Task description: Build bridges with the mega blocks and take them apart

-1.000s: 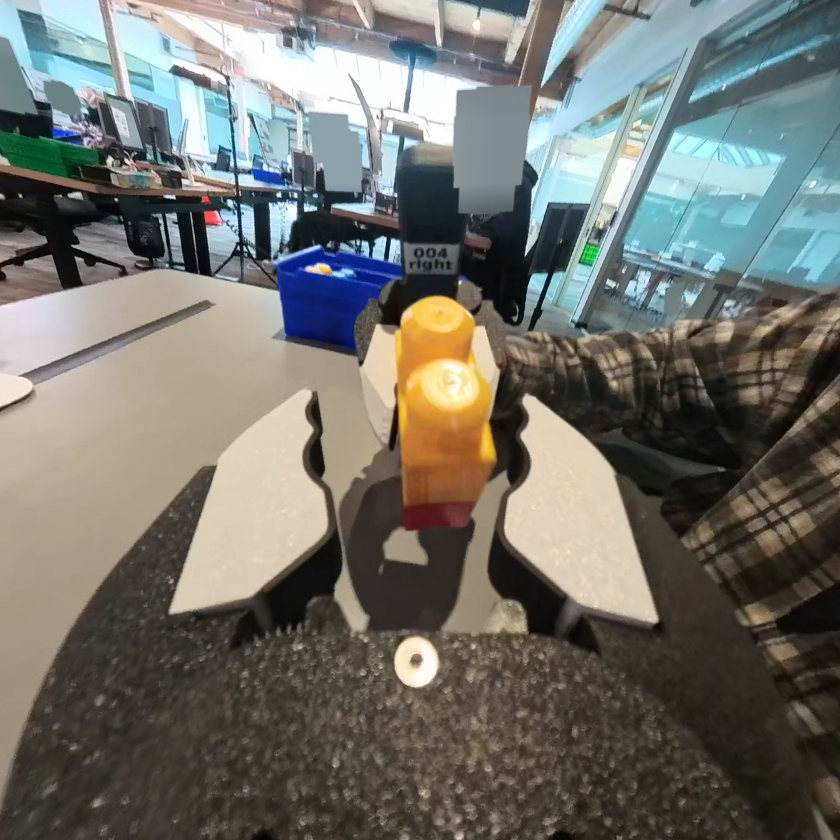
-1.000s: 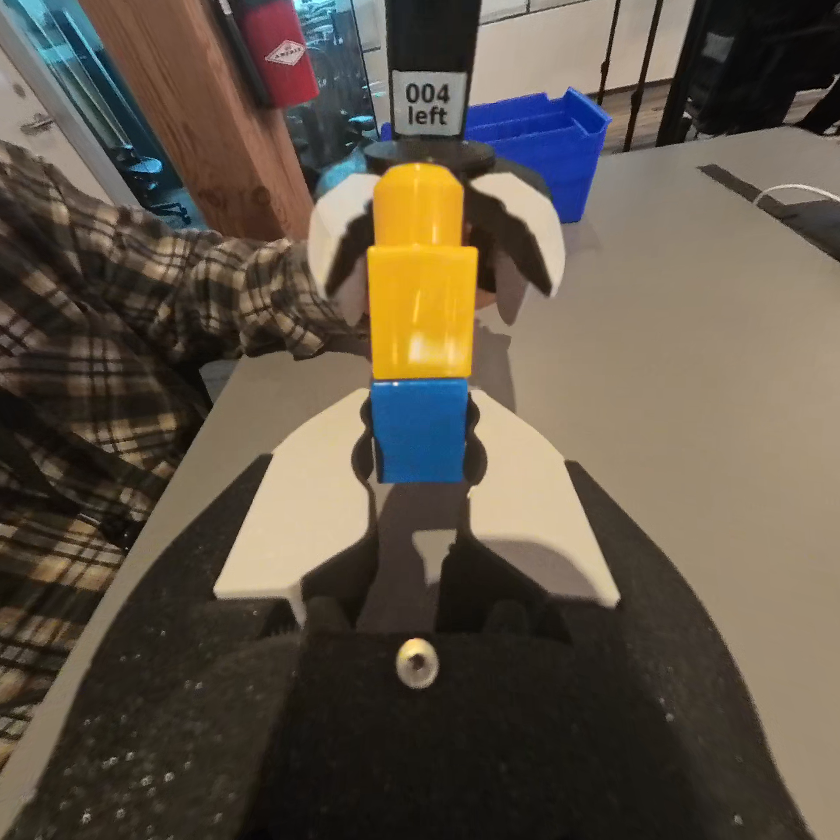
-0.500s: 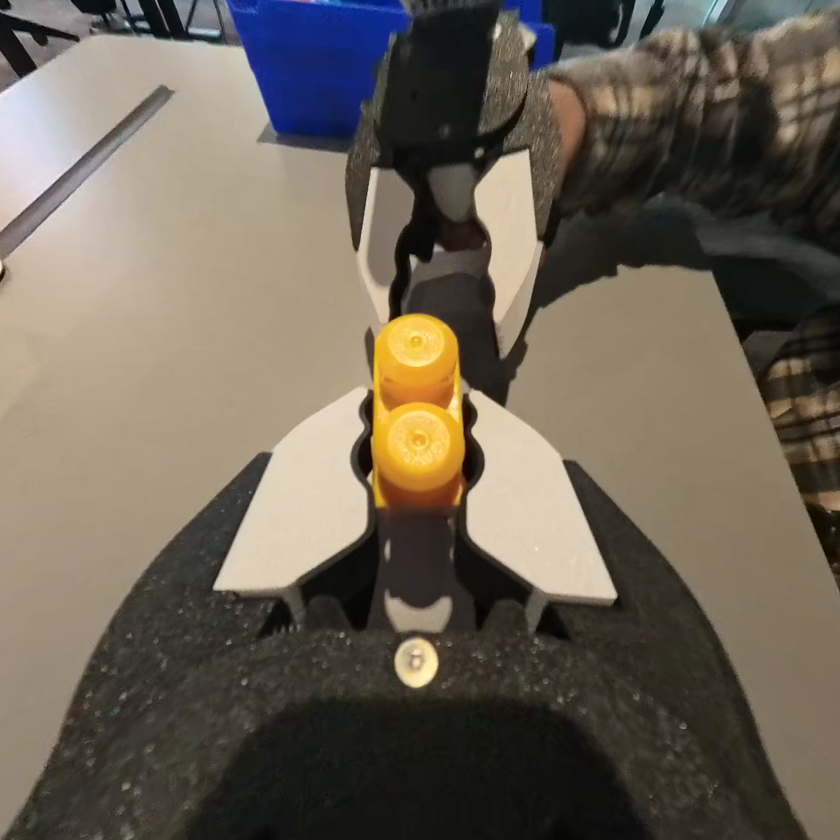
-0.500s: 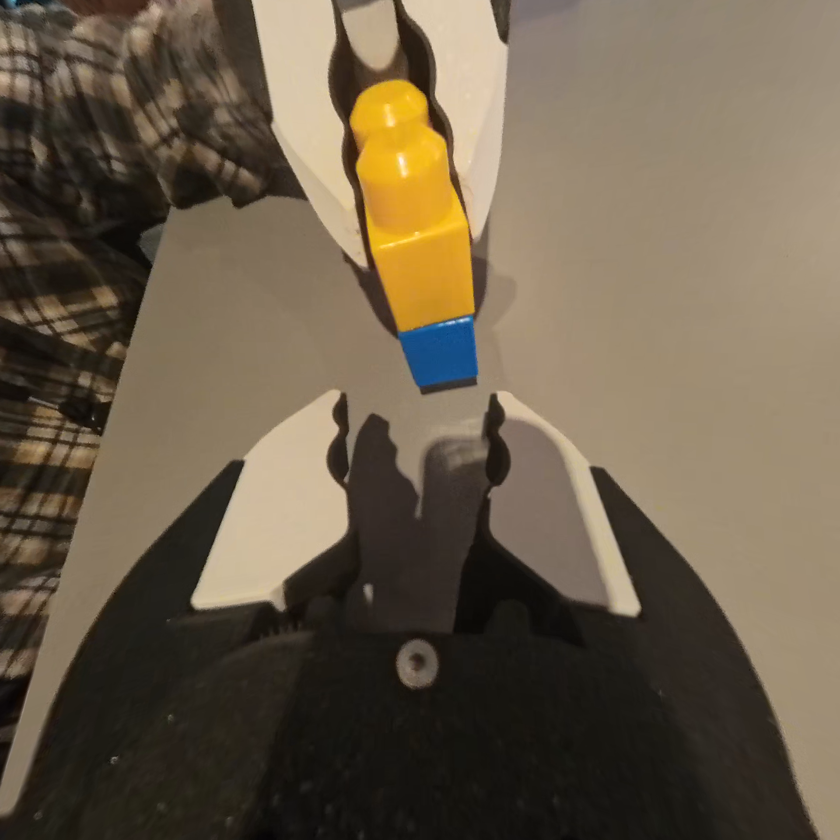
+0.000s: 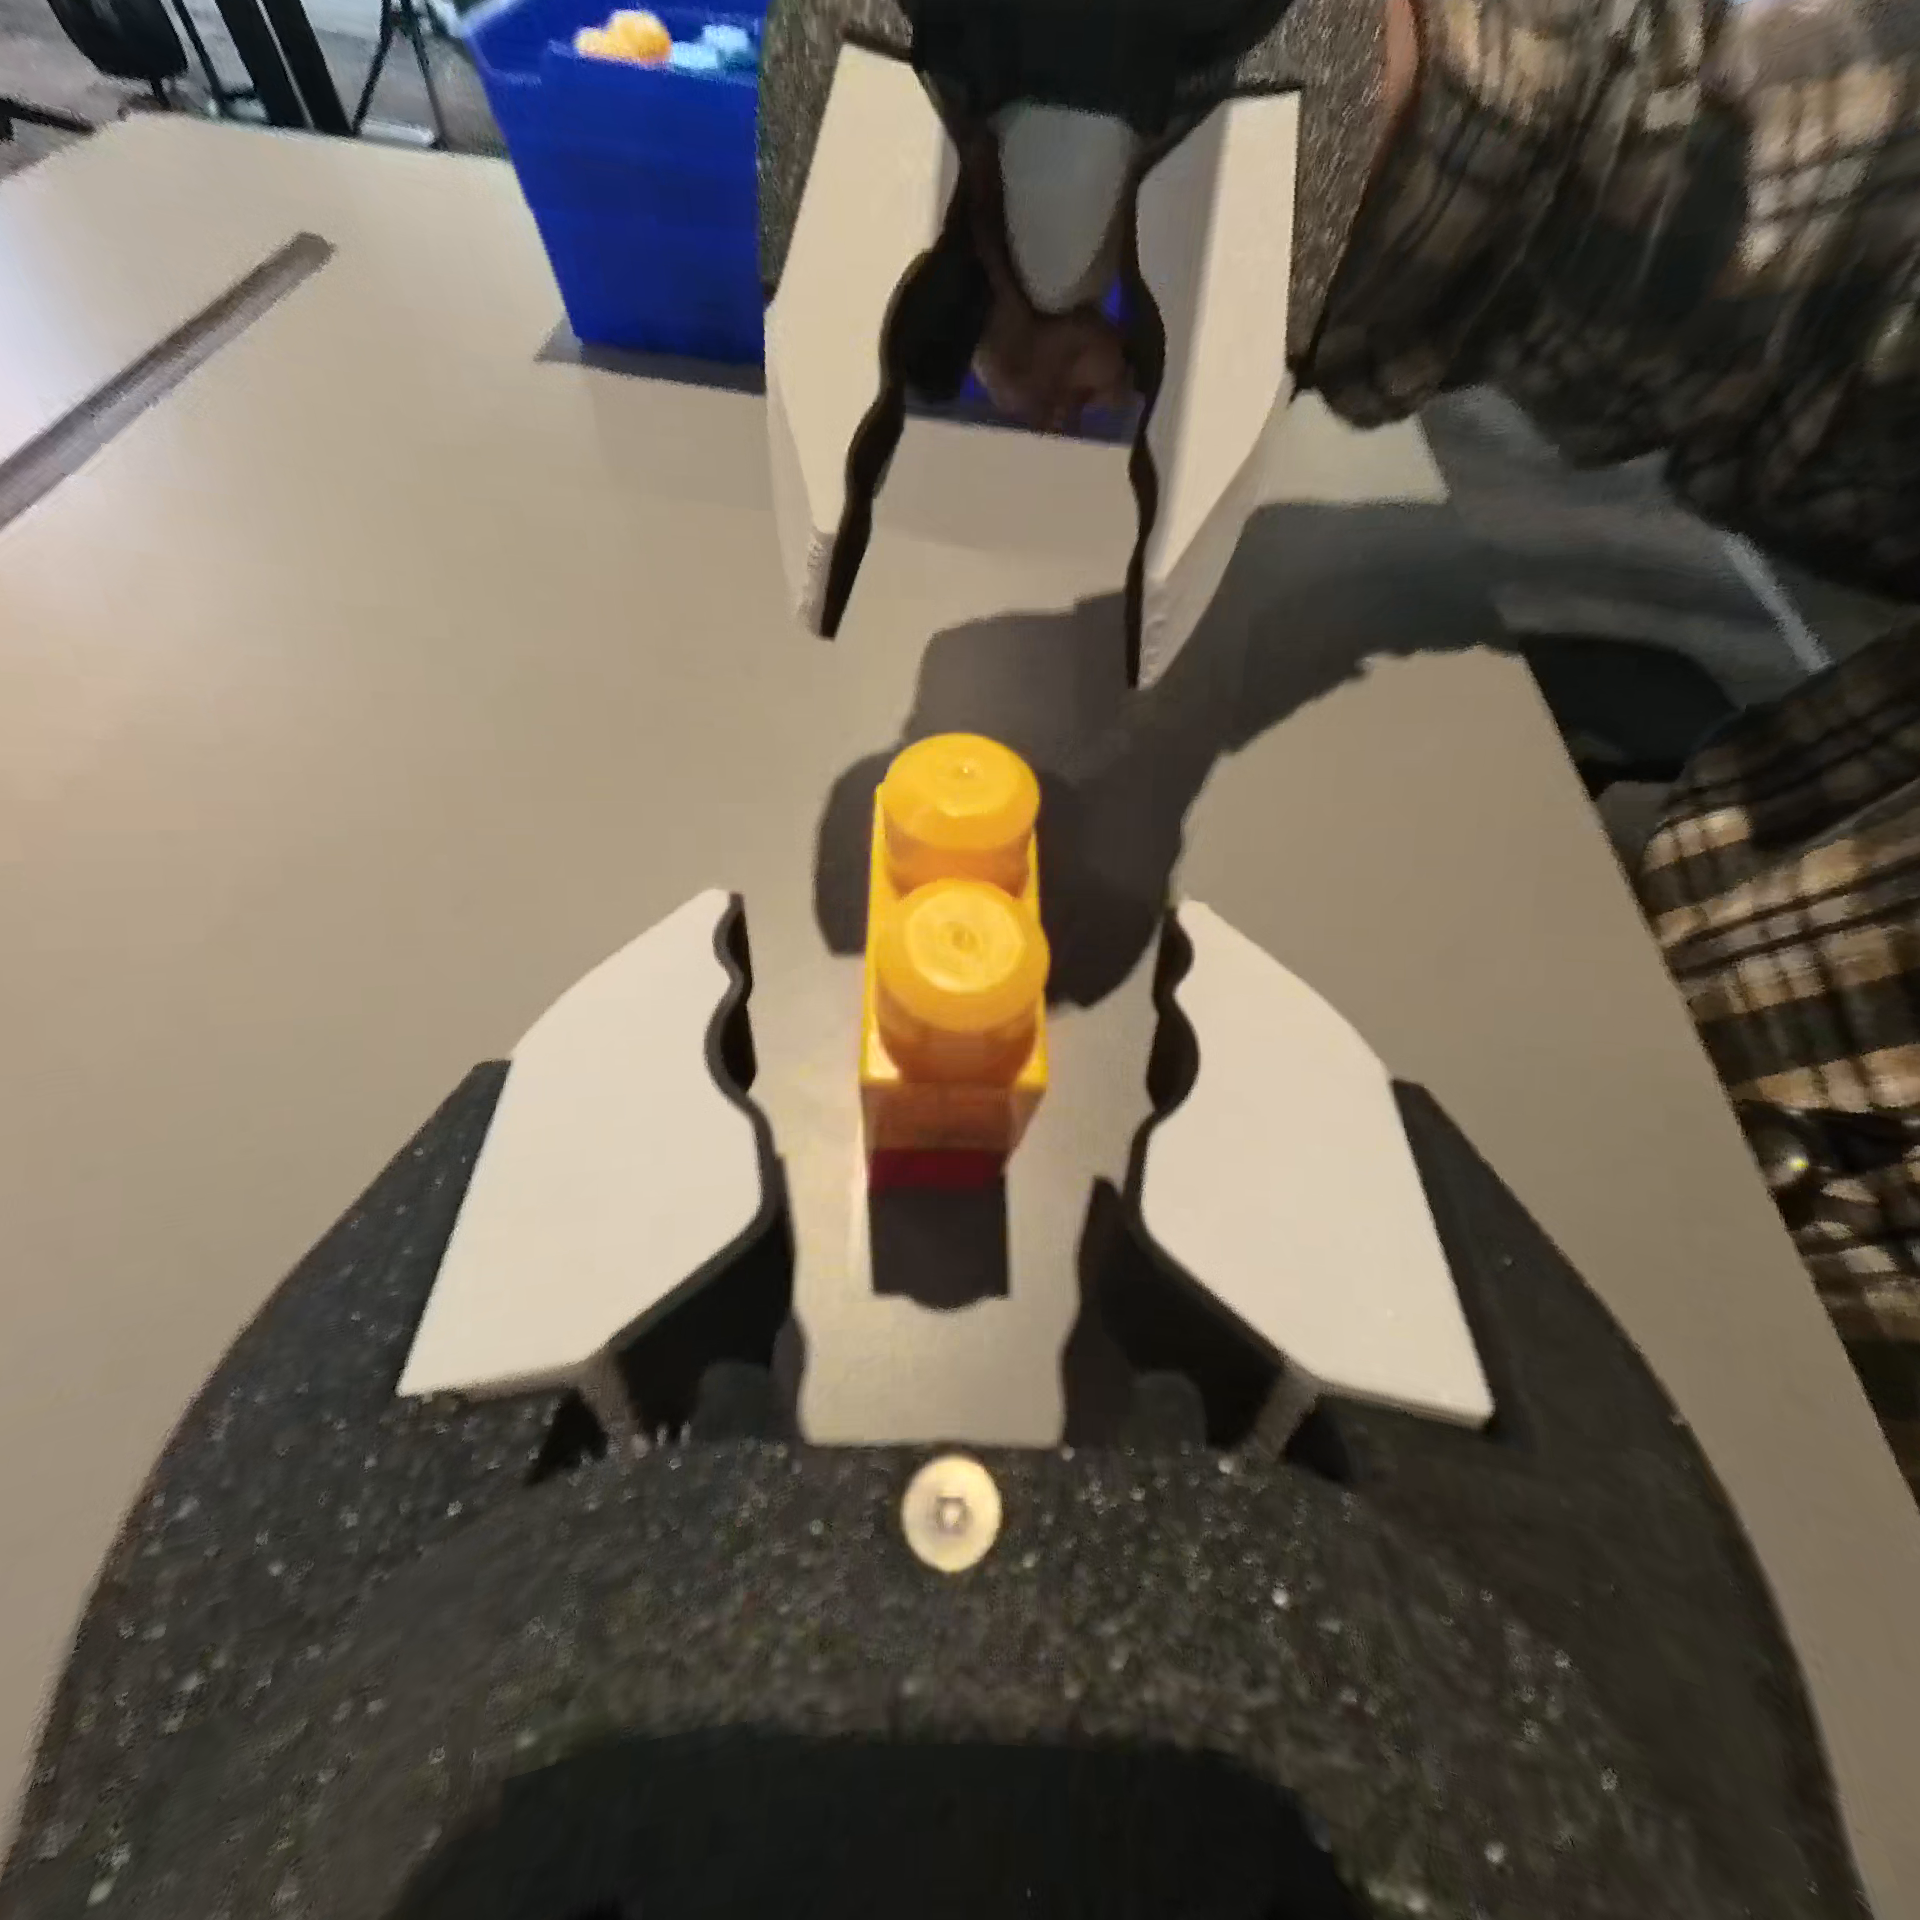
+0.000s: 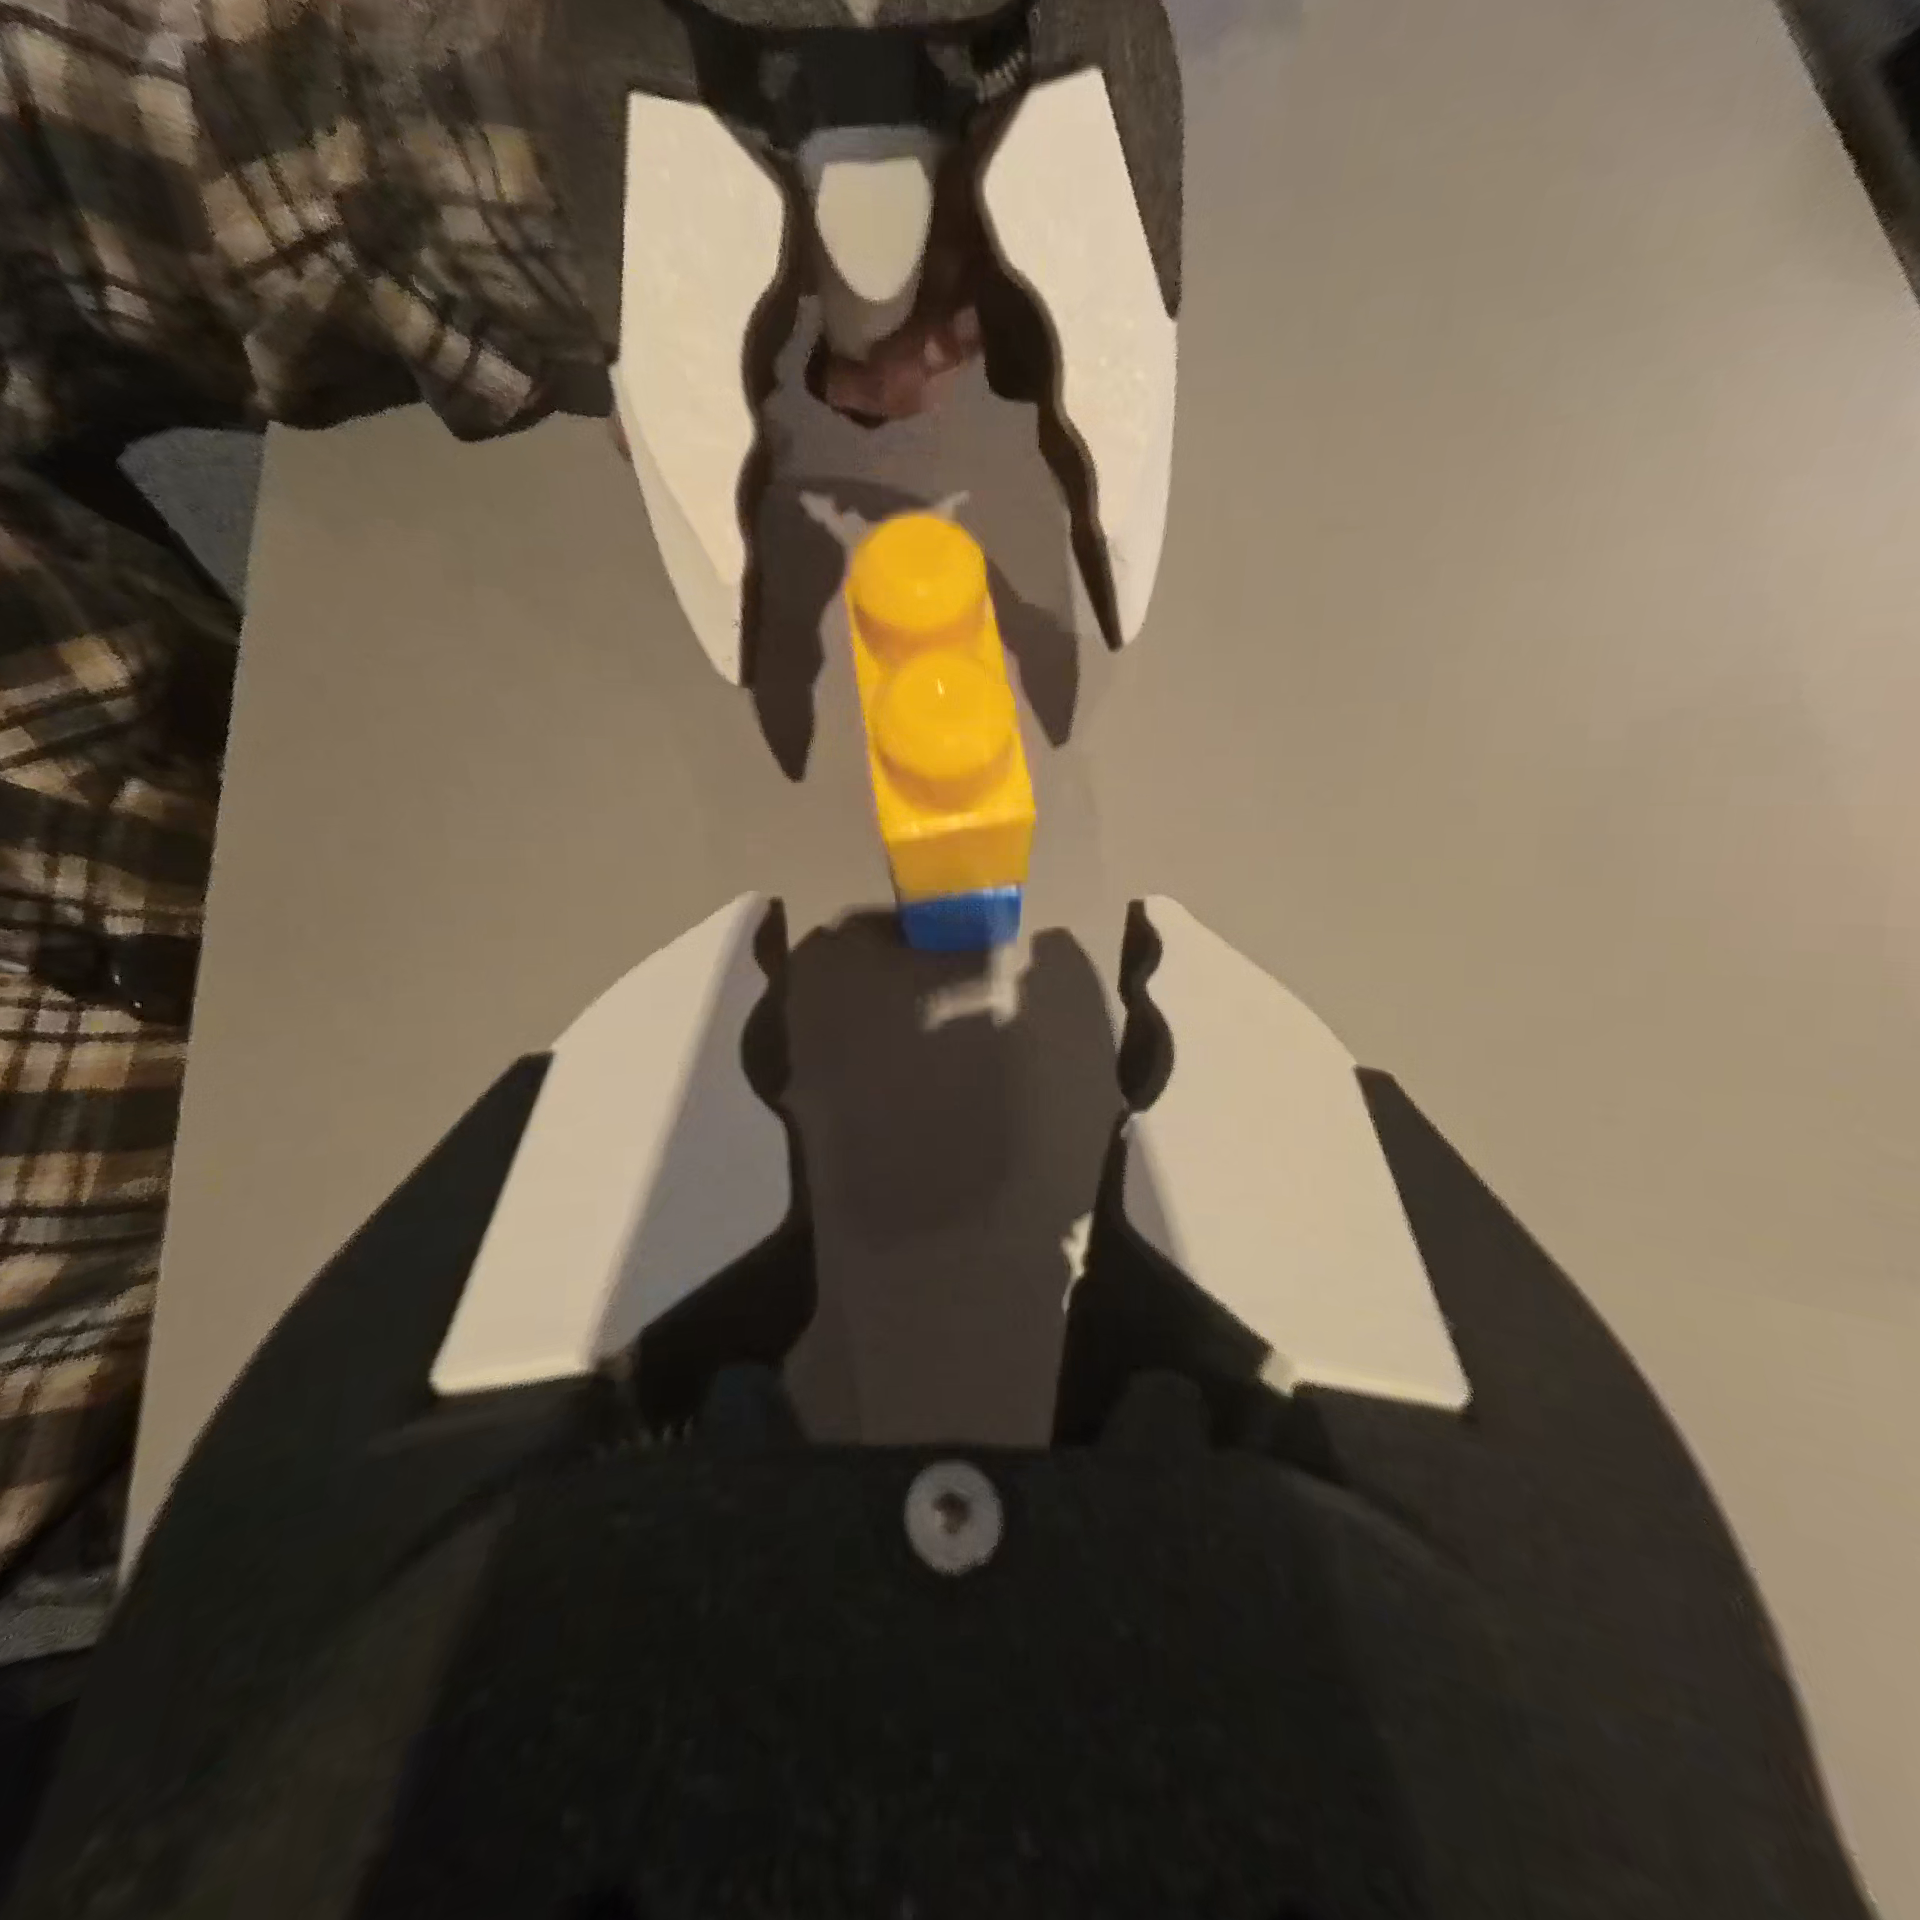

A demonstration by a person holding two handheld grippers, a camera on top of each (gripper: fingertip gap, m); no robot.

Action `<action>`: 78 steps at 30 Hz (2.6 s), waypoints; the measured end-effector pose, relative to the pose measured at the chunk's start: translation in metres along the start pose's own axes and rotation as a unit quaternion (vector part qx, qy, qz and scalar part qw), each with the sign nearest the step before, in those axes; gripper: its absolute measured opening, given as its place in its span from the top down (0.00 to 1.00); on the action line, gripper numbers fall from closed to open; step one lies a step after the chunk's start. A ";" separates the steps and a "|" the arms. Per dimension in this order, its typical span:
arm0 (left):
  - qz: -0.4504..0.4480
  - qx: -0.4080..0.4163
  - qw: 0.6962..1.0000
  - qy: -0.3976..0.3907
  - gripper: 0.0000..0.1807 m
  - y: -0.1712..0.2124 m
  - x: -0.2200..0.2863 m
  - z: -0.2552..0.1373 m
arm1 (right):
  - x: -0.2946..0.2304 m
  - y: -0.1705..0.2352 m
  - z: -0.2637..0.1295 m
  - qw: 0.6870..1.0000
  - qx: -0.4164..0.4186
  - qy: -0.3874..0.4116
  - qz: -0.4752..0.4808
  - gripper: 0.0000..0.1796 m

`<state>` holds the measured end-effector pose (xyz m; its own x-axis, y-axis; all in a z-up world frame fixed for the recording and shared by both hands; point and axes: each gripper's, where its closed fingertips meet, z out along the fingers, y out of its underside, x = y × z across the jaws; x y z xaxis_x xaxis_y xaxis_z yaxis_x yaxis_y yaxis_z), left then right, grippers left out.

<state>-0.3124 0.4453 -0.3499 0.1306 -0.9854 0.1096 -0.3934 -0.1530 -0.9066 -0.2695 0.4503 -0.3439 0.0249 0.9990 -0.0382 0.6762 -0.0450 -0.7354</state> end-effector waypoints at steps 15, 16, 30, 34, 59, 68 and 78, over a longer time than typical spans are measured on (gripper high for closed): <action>-0.064 0.146 0.987 -0.030 0.61 -0.019 -0.036 -0.071 | -0.007 0.001 0.052 0.972 -0.219 -0.060 -0.060 0.80; -0.061 0.146 0.987 -0.035 0.62 -0.019 -0.036 -0.070 | -0.007 0.001 0.052 0.971 -0.223 -0.057 -0.060 0.80; -0.078 0.141 0.986 -0.029 0.64 -0.013 -0.040 -0.067 | -0.005 0.002 0.054 0.967 -0.247 -0.039 -0.049 0.76; -0.074 0.140 0.987 -0.029 0.64 -0.013 -0.040 -0.067 | -0.005 -0.003 0.056 0.966 -0.249 -0.031 -0.057 0.72; -0.024 0.149 0.986 -0.066 0.63 -0.020 -0.034 -0.059 | 0.088 0.045 -0.289 0.953 -0.226 0.200 0.035 0.80; 0.016 0.130 0.985 -0.112 0.64 -0.022 -0.026 -0.029 | 0.126 0.187 -0.375 0.939 -0.275 0.195 0.072 0.80; 0.016 0.194 0.971 -0.138 0.66 -0.057 -0.031 -0.001 | 0.171 0.273 -0.335 0.941 -0.317 0.108 0.052 0.80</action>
<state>-0.2943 0.4843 -0.3011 0.3848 -0.9229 0.0143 -0.0360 -0.0305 -0.9989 0.1660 0.6113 -0.3243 0.2179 0.9707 0.1014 0.9634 -0.1974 -0.1813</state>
